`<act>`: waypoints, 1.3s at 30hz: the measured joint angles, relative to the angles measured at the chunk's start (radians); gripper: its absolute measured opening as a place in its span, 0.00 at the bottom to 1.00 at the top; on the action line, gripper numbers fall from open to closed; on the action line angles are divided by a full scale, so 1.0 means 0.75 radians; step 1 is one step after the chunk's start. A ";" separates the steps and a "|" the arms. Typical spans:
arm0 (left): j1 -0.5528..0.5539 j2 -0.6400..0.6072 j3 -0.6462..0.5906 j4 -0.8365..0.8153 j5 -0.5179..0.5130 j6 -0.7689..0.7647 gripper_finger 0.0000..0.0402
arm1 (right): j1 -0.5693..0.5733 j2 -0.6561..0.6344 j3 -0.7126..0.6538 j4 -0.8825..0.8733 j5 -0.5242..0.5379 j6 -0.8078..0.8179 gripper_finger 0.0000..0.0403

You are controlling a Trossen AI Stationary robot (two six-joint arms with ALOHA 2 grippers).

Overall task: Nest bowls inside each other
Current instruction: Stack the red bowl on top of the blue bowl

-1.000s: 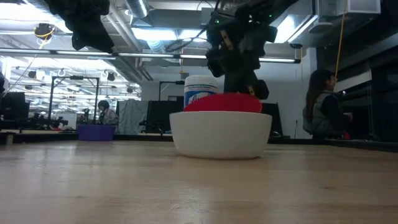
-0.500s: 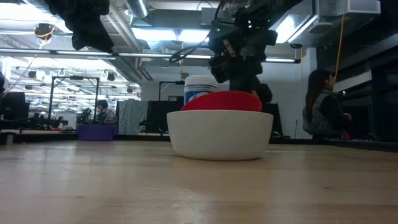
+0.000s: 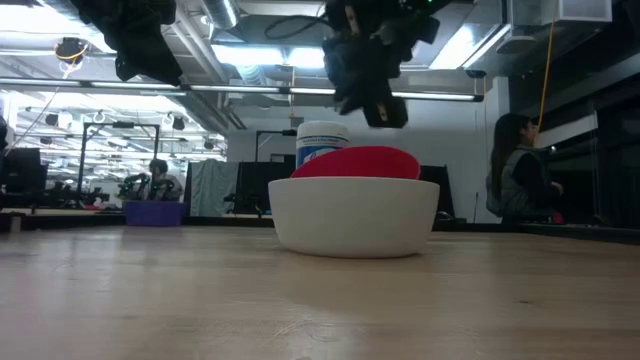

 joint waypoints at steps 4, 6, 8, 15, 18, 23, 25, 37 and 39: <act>0.000 0.000 0.000 0.000 -0.001 0.001 0.28 | 0.043 0.010 0.000 -0.119 0.072 -0.058 0.38; 0.000 0.000 0.000 0.000 -0.002 0.001 0.28 | 0.062 0.022 -0.002 -0.149 0.077 -0.072 0.43; 0.000 0.000 0.000 0.000 -0.002 0.001 0.28 | 0.083 0.028 -0.001 -0.142 0.083 -0.072 0.47; 0.000 0.000 0.000 0.000 -0.002 0.000 0.28 | 0.127 0.074 -0.001 -0.137 0.095 -0.078 0.48; 0.000 0.000 0.000 -0.003 -0.001 0.000 0.28 | 0.136 0.100 -0.001 -0.133 0.094 -0.082 0.45; 0.000 0.000 0.000 -0.003 -0.001 0.001 0.28 | 0.143 0.136 -0.001 -0.128 0.091 -0.088 0.39; 0.000 0.000 0.000 -0.003 -0.001 0.001 0.28 | 0.143 0.149 -0.001 -0.121 0.090 -0.088 0.37; 0.000 0.000 0.000 -0.004 -0.002 0.001 0.28 | 0.109 0.150 -0.001 -0.091 0.074 -0.074 0.02; 0.000 0.000 0.000 -0.004 -0.002 0.001 0.28 | 0.109 0.150 -0.001 -0.093 0.070 -0.085 0.01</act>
